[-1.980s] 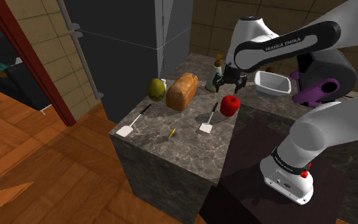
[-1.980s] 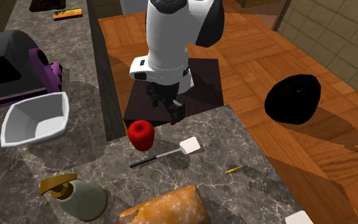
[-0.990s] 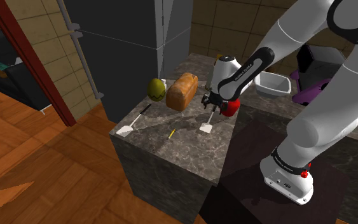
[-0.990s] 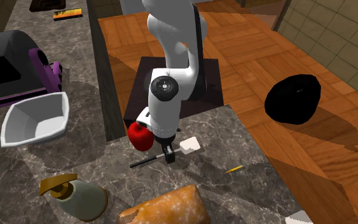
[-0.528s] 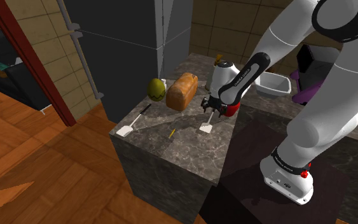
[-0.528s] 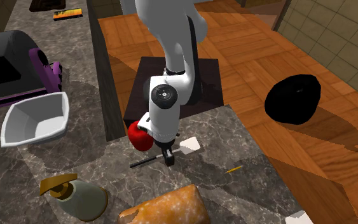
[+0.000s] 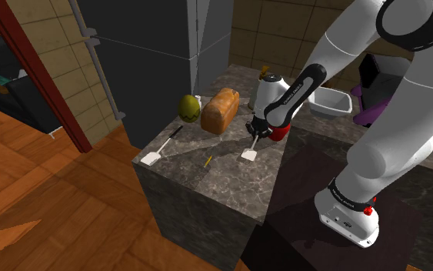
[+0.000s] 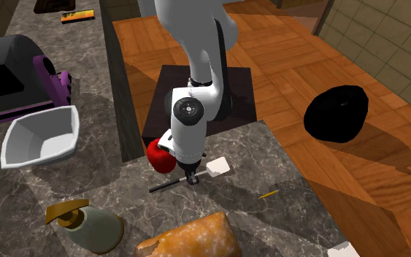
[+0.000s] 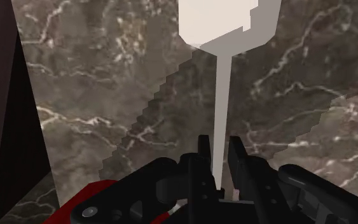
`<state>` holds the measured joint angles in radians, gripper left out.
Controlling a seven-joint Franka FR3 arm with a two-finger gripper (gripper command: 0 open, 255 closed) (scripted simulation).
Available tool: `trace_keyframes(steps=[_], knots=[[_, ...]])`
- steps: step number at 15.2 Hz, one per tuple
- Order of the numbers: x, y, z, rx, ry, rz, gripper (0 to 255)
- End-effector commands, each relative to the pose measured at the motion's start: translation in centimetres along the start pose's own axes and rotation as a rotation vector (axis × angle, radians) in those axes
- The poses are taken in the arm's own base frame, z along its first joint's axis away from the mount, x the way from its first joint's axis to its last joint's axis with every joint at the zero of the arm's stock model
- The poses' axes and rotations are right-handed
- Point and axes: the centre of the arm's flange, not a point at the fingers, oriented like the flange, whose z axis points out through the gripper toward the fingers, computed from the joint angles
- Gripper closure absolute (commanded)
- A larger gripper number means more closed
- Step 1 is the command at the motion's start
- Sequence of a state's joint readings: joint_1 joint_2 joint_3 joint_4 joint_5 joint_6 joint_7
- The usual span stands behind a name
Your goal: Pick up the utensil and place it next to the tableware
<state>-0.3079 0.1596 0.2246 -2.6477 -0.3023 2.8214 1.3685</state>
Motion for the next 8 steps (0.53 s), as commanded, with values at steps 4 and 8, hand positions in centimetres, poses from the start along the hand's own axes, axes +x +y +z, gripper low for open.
trace_keyframes(steps=[4,8], knots=[[0.0,0.0,0.0,0.0,0.0,0.0,255],[0.04,0.0,-0.53,0.0,0.0,0.0,255]])
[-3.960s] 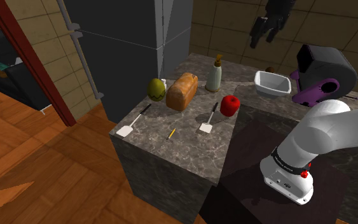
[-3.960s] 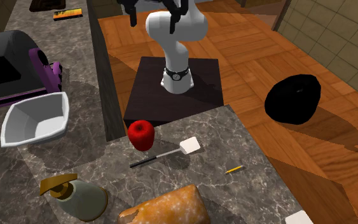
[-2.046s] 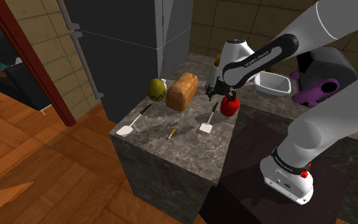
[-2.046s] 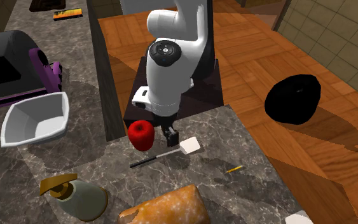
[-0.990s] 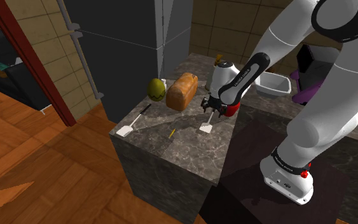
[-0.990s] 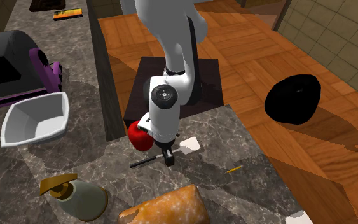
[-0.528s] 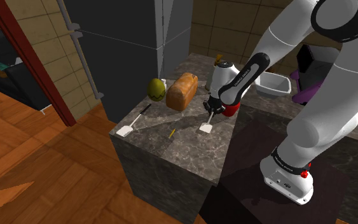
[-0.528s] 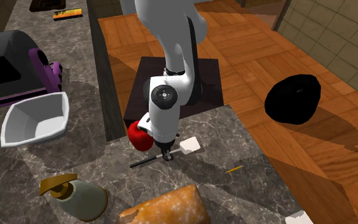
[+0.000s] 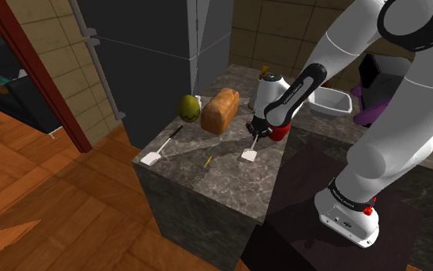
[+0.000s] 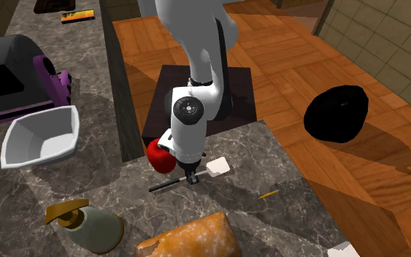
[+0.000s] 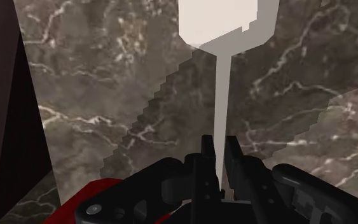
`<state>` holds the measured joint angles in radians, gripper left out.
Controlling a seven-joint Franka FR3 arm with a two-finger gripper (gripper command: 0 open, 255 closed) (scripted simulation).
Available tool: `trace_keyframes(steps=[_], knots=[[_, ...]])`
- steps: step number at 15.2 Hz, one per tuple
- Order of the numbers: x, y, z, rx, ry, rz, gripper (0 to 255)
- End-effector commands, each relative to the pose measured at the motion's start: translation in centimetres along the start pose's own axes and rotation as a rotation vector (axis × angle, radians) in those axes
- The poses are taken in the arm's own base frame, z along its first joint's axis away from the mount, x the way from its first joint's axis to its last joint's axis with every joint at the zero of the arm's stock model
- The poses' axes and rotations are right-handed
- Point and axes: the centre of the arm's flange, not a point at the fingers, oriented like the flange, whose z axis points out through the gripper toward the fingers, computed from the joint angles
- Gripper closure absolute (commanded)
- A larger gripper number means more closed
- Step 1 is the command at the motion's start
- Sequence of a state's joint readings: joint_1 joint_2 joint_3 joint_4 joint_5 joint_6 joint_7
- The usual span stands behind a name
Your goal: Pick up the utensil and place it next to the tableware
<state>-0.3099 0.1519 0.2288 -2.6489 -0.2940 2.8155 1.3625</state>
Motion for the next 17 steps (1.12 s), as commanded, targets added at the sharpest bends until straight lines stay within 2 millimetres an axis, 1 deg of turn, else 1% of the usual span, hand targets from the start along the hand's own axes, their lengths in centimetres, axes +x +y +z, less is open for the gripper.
trace_keyframes(steps=[1,17], knots=[[0.1,0.0,-0.8,0.0,0.0,0.0,255],[0.6,0.0,-9.2,0.0,0.0,0.0,255]])
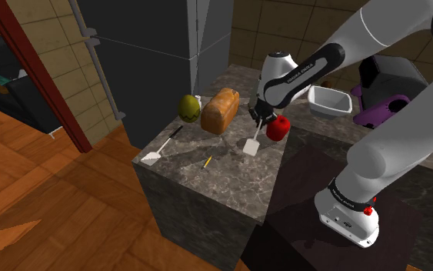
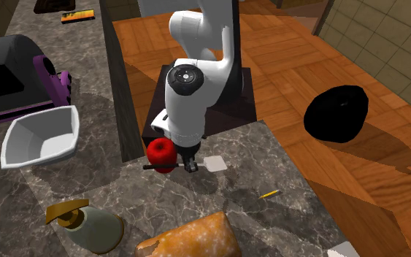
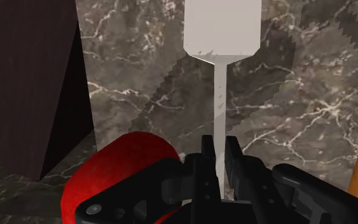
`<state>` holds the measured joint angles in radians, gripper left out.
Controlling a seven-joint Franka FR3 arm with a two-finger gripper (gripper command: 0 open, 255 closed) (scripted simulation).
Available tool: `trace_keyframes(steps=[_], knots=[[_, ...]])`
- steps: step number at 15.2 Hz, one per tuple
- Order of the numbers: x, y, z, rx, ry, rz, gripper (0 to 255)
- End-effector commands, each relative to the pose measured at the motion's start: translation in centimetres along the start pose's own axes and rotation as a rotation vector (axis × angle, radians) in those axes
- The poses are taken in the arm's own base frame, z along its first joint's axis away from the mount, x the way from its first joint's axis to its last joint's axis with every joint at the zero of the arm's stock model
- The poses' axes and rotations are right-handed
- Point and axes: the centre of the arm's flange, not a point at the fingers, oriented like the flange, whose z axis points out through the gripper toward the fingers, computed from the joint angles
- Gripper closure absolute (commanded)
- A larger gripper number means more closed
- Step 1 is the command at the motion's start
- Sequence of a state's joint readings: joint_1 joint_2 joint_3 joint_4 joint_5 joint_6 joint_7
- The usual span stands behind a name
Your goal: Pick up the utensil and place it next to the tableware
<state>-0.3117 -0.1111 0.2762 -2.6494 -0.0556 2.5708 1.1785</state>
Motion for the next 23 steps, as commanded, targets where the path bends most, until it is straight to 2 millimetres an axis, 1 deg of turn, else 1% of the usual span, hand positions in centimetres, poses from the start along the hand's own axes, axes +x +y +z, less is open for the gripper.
trace_keyframes(steps=[1,15,23], knots=[[0.1,0.0,-1.1,0.0,0.0,0.0,255],[0.6,0.0,-8.4,0.0,0.0,0.0,255],[11.1,1.1,-7.7,0.0,0.0,0.0,255]])
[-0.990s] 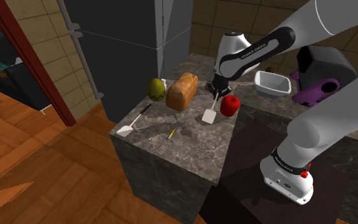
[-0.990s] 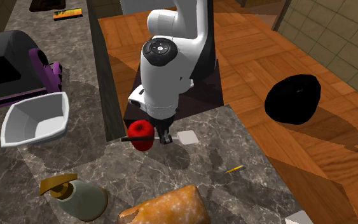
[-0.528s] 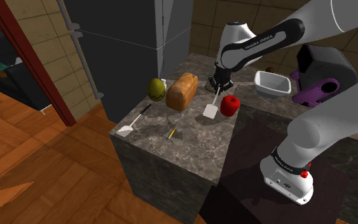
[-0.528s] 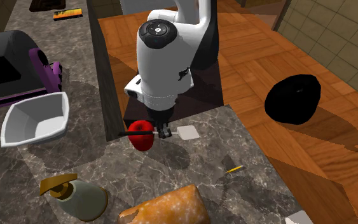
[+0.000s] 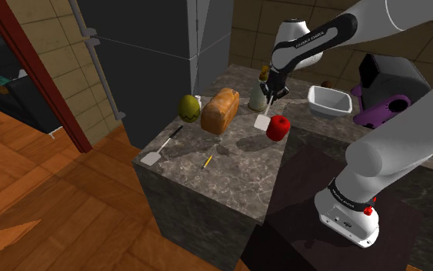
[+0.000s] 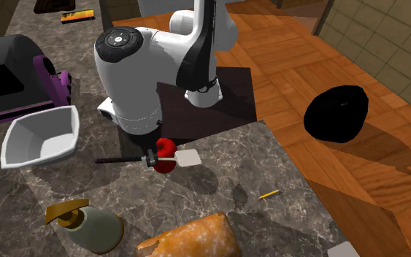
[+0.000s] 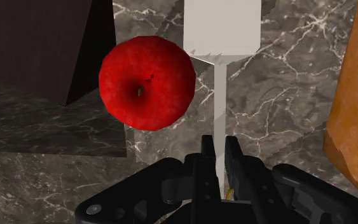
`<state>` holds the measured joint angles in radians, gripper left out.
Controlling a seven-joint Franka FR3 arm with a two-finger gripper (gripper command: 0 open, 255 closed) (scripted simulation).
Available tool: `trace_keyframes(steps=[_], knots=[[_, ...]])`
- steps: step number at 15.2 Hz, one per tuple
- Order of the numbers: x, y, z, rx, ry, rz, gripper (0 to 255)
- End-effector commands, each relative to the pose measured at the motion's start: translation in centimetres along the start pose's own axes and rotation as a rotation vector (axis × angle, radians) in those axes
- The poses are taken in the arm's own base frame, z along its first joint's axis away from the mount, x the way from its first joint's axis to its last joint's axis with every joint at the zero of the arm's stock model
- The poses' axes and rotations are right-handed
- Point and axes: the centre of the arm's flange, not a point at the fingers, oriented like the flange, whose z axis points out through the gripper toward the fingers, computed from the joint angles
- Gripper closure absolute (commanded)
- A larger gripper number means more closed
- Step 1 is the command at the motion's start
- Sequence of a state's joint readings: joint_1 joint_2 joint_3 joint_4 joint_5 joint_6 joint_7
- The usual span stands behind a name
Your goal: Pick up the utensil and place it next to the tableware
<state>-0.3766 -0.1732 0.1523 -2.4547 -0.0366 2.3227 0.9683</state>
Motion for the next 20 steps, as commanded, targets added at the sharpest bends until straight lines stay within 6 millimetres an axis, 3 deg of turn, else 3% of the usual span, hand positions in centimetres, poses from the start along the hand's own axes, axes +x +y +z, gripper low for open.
trace_keyframes(steps=[1,20], knots=[[2.6,0.5,0.3,0.0,0.0,-0.001,255],[27.1,3.1,1.9,0.0,0.0,-0.001,255]])
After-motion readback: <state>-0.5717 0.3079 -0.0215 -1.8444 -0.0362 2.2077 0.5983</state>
